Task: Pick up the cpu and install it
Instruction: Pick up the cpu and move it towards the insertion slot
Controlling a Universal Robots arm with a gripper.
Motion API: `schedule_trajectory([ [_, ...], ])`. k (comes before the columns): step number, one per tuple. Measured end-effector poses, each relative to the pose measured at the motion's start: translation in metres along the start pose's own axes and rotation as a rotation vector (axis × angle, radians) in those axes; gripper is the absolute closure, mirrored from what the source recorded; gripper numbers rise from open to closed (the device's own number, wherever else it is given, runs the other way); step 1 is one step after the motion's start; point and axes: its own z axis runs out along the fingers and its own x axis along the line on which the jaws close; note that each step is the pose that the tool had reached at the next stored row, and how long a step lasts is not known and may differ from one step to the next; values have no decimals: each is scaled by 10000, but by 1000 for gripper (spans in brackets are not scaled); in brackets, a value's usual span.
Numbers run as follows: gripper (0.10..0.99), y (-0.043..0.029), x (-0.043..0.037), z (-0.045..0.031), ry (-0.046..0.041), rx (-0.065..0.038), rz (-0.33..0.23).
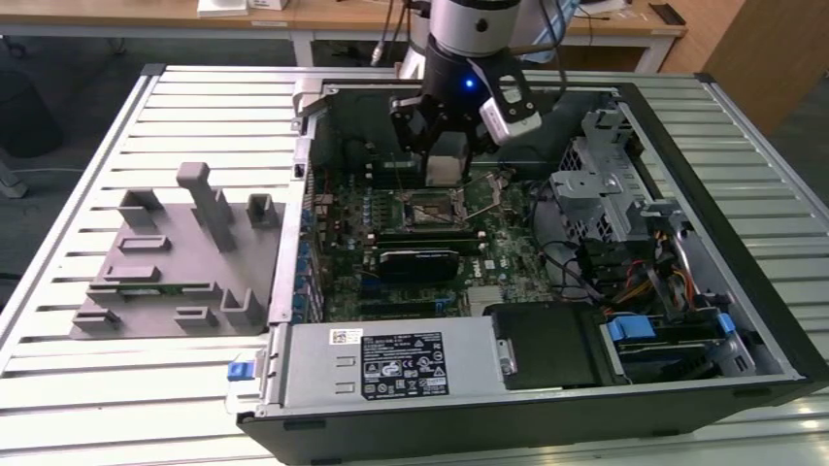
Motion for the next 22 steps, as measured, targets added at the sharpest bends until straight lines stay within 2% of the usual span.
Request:
schedule_trajectory([
  [11,541,68,9,182,6,4,-103],
  [22,541,92,34,344,5,4,-103],
])
